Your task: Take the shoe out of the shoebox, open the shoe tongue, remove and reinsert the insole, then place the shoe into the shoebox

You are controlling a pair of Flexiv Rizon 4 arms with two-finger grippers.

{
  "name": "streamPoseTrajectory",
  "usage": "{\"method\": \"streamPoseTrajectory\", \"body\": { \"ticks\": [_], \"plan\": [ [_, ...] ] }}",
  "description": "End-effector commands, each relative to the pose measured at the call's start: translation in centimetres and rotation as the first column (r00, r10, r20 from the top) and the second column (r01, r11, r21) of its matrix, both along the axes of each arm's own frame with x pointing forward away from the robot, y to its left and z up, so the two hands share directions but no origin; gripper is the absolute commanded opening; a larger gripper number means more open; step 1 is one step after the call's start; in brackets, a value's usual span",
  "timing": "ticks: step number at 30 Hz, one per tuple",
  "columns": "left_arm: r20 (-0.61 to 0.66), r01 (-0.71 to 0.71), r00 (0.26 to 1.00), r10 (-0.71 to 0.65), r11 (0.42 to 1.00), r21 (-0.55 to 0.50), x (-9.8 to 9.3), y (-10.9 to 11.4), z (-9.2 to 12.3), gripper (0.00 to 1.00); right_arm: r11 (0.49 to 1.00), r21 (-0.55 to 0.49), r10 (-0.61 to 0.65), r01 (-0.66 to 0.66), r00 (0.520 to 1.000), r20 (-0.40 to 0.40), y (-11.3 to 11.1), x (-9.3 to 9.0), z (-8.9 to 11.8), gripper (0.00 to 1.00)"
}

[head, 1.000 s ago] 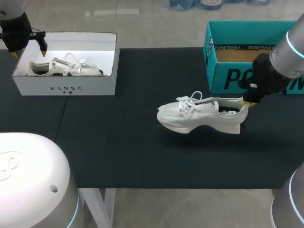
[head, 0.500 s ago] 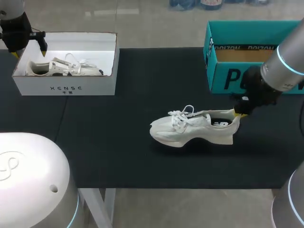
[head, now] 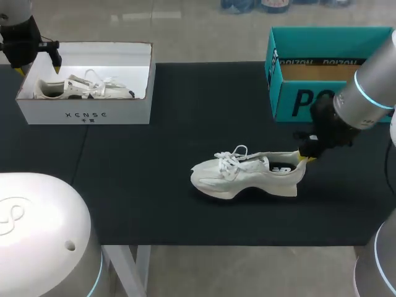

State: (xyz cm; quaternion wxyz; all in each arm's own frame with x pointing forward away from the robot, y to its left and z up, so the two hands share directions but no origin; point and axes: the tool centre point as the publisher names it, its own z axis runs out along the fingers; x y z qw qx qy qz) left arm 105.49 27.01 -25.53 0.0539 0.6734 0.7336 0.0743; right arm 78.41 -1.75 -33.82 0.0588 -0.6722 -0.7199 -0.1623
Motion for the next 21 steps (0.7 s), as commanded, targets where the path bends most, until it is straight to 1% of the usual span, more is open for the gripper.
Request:
{"method": "streamPoseTrajectory", "body": {
  "ticks": [1,7,16,17,18,19,20,21],
  "plan": [
    [0.001,0.001,1.0,-0.001,1.0,0.001,0.0,0.0,0.0,1.0,1.0,0.001,-0.008,0.008,1.0,-0.006,-0.1,0.0,-0.6,0.0],
    [0.001,0.001,1.0,-0.001,1.0,0.001,0.0,0.0,0.0,1.0,0.999,-0.022,-0.027,0.026,1.0,-0.014,-0.2,-0.3,-1.1,0.0],
    [0.001,0.001,1.0,-0.001,1.0,0.001,0.0,0.0,0.0,1.0,0.999,-0.031,-0.031,0.03,0.999,-0.023,-0.1,-0.9,-1.8,0.0],
    [0.001,0.001,1.0,-0.001,1.0,0.001,0.0,0.0,0.0,1.0,0.999,-0.031,-0.032,0.031,0.999,-0.023,-0.1,-0.9,-1.8,0.13],
    [0.001,0.001,1.0,-0.001,1.0,0.001,0.0,0.0,0.0,1.0,0.999,-0.03,-0.034,0.033,0.999,-0.022,-0.2,-1.0,-1.8,0.38],
    [0.001,0.001,1.0,-0.001,1.0,0.001,0.0,0.0,0.0,1.0,0.999,-0.031,-0.036,0.036,0.999,-0.021,-0.2,-1.0,-1.7,0.84],
    [0.001,0.001,1.0,-0.001,1.0,0.001,0.0,0.0,0.0,1.0,0.999,-0.03,-0.04,0.039,0.999,-0.018,-0.3,-1.1,-1.6,1.0],
    [0.001,0.001,1.0,-0.001,1.0,0.001,0.0,0.0,0.0,1.0,0.999,-0.028,-0.041,0.041,0.999,-0.014,-0.3,-1.1,-1.5,1.0]
  ]
}}
